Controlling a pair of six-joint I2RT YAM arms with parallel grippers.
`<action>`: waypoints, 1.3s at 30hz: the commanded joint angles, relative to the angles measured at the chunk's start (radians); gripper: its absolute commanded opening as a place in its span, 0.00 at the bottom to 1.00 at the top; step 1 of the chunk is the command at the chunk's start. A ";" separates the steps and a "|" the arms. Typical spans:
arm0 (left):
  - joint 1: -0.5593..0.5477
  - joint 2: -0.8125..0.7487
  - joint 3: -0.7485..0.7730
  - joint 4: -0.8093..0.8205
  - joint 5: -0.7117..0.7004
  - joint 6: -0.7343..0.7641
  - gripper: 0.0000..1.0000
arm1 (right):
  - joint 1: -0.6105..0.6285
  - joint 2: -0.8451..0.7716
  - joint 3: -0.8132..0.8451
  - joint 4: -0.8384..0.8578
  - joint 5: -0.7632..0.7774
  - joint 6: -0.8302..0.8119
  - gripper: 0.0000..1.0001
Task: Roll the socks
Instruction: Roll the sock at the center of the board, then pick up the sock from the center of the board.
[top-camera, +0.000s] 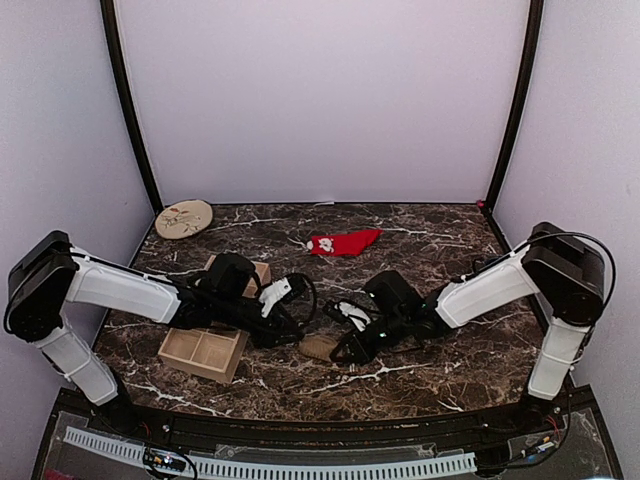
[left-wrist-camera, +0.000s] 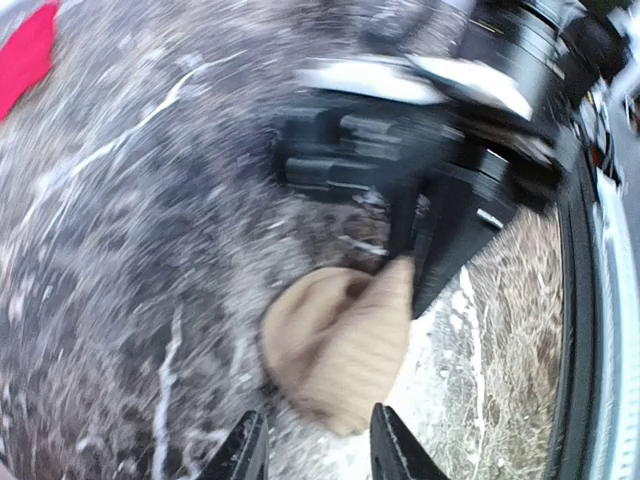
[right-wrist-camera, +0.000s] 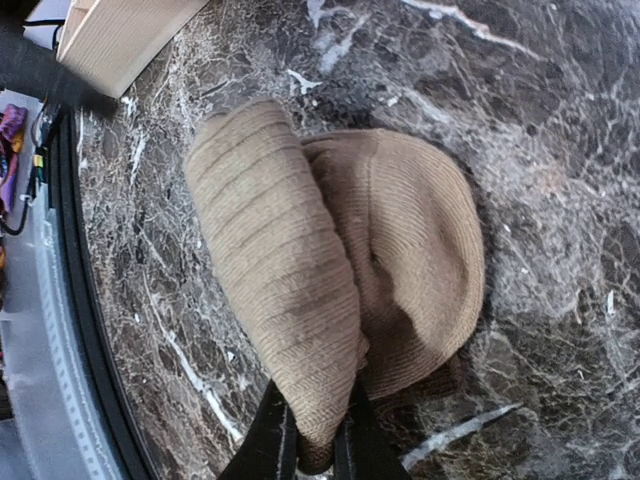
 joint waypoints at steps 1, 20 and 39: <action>-0.100 -0.044 -0.060 0.151 -0.114 0.188 0.38 | -0.059 0.042 -0.043 0.006 -0.169 0.121 0.00; -0.222 0.051 -0.008 0.154 -0.276 0.569 0.43 | -0.112 0.085 0.033 -0.092 -0.368 0.195 0.00; -0.249 0.111 0.095 -0.052 -0.148 0.643 0.44 | -0.139 0.117 0.108 -0.215 -0.412 0.143 0.00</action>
